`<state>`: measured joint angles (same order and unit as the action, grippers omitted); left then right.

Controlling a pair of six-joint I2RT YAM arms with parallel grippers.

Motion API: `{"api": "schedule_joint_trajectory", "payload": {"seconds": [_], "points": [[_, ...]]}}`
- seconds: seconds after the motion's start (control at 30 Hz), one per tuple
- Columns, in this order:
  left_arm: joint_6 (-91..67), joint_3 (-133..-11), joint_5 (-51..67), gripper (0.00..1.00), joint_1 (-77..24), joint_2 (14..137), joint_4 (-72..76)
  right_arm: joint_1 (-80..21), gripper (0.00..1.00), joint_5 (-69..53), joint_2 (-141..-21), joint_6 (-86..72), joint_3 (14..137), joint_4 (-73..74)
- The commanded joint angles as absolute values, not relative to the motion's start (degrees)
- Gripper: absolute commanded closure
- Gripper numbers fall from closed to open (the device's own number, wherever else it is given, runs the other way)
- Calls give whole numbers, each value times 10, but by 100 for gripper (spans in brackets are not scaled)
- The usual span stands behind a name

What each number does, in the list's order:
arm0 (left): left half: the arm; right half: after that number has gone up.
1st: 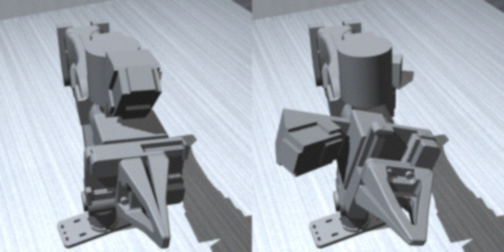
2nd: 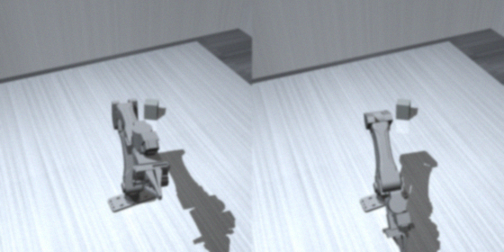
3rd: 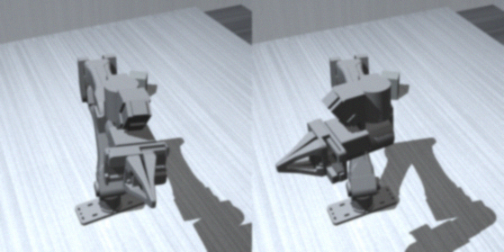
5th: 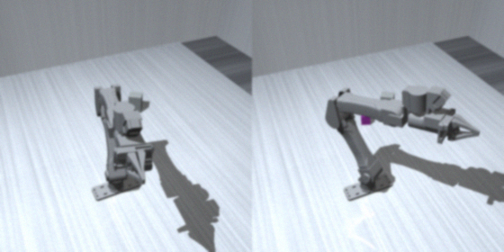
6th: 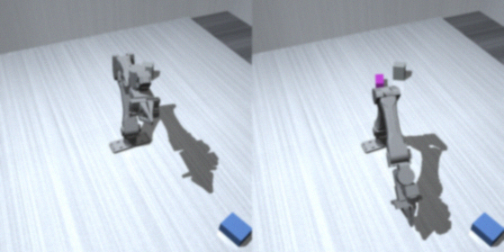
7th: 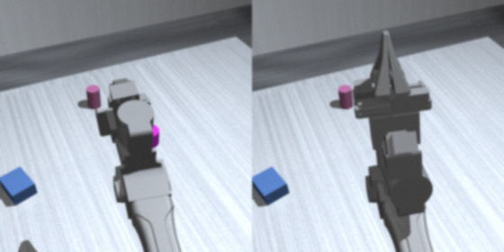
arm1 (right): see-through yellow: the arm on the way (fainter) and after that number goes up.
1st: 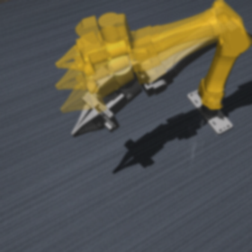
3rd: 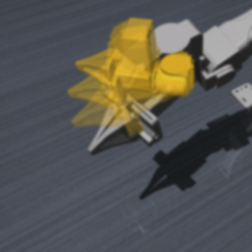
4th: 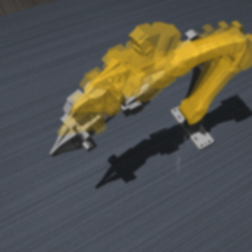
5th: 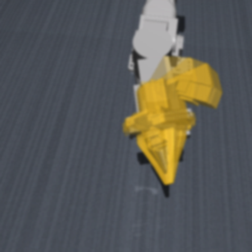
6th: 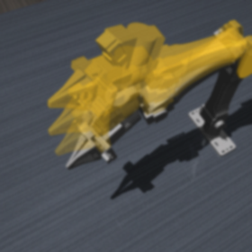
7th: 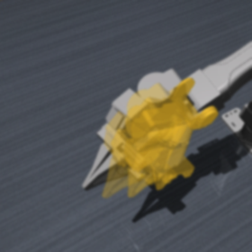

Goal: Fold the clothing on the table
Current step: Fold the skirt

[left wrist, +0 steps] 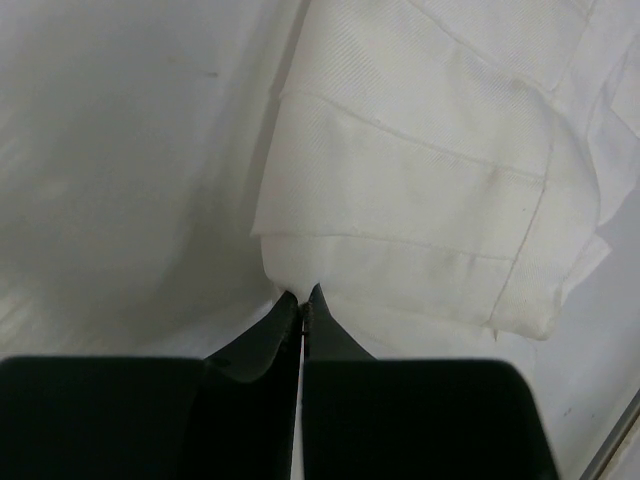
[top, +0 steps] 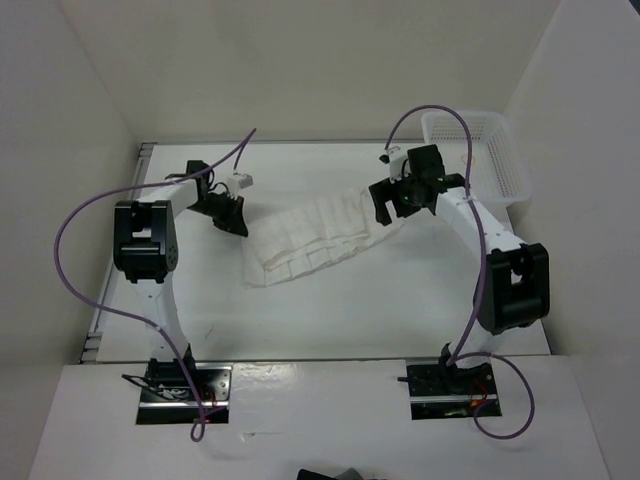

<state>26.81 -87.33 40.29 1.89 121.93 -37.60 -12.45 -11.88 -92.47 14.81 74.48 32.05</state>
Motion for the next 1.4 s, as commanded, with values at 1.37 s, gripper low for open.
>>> {"api": "schedule_joint_trajectory", "payload": {"seconds": [1.37], "points": [[315,-760,433,100,50,1131,-403,-33,1,-375,-1253,224,953,350]]}}
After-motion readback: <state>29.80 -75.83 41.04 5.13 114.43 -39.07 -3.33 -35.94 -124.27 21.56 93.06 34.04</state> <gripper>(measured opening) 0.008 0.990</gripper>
